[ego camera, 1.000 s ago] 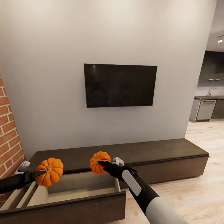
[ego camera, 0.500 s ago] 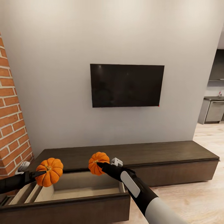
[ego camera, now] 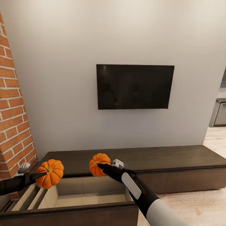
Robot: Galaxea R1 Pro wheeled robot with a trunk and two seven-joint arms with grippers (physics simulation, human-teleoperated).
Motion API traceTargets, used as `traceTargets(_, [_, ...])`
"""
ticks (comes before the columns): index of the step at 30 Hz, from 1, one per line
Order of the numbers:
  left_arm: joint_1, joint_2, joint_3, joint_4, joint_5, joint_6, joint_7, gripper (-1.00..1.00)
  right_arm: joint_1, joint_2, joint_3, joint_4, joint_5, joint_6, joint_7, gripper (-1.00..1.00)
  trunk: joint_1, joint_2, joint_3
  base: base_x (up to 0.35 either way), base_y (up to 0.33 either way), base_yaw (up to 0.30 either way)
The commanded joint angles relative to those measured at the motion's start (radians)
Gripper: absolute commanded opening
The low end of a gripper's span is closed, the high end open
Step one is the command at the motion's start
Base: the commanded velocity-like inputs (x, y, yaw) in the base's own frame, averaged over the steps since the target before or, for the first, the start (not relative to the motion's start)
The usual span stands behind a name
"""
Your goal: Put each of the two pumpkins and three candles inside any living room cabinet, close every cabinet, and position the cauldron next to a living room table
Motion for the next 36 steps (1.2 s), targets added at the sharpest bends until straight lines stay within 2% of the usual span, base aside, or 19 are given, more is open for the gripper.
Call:
traceTargets(1, [-0.001,0.000,0.001,0.000,0.001,0.004,-0.001,-1.00,-0.001,0.000,0.001,-0.001,-0.007,0.002,-0.003,-1.00,0.000,-0.001,0.000,0.072,0.029,0.222])
traceTargets(13, [-0.001,-0.001,-0.007,-0.005,-0.009,0.004,0.000,-1.00,-0.001,0.001,0.002,-0.001,-0.007,0.002,-0.001,-1.00,0.000,-0.001,0.002,0.009,0.003,0.049])
traceTargets(15, [-0.001,-0.002,-0.038,-0.009,-0.011,0.003,0.000,-1.00,-0.001,0.001,0.002,-0.001,-0.007,0.002,-0.001,-1.00,0.000,-0.001,0.002,0.000,0.000,0.001])
traceTargets(18, [-0.002,-0.012,-0.104,-0.016,-0.014,-0.001,0.006,-1.00,-0.001,0.000,0.003,-0.001,-0.007,0.002,-0.001,-1.00,0.000,-0.001,0.002,0.000,0.000,0.000])
traceTargets(21, [-0.002,-0.032,-0.131,-0.027,-0.017,-0.007,0.015,-1.00,-0.001,-0.001,0.003,-0.001,-0.007,0.003,-0.001,-1.00,0.000,-0.001,0.002,0.000,0.000,0.000])
traceTargets(25, [-0.002,-0.056,-0.138,-0.031,-0.019,-0.013,0.019,-1.00,-0.001,-0.001,0.003,-0.001,-0.007,0.002,-0.001,-1.00,0.000,-0.001,0.002,0.000,0.000,0.000])
traceTargets(27, [-0.002,-0.062,-0.136,-0.032,-0.016,-0.051,0.019,-1.00,0.000,-0.001,0.003,0.000,-0.007,0.004,-0.001,-1.00,0.000,-0.001,0.002,0.000,0.000,0.000])
traceTargets(36, [-0.002,-0.063,-0.129,-0.030,-0.008,-0.073,0.018,-1.00,-0.001,-0.001,0.003,0.001,-0.006,0.002,-0.002,-1.00,0.000,-0.001,0.002,0.021,0.023,0.000])
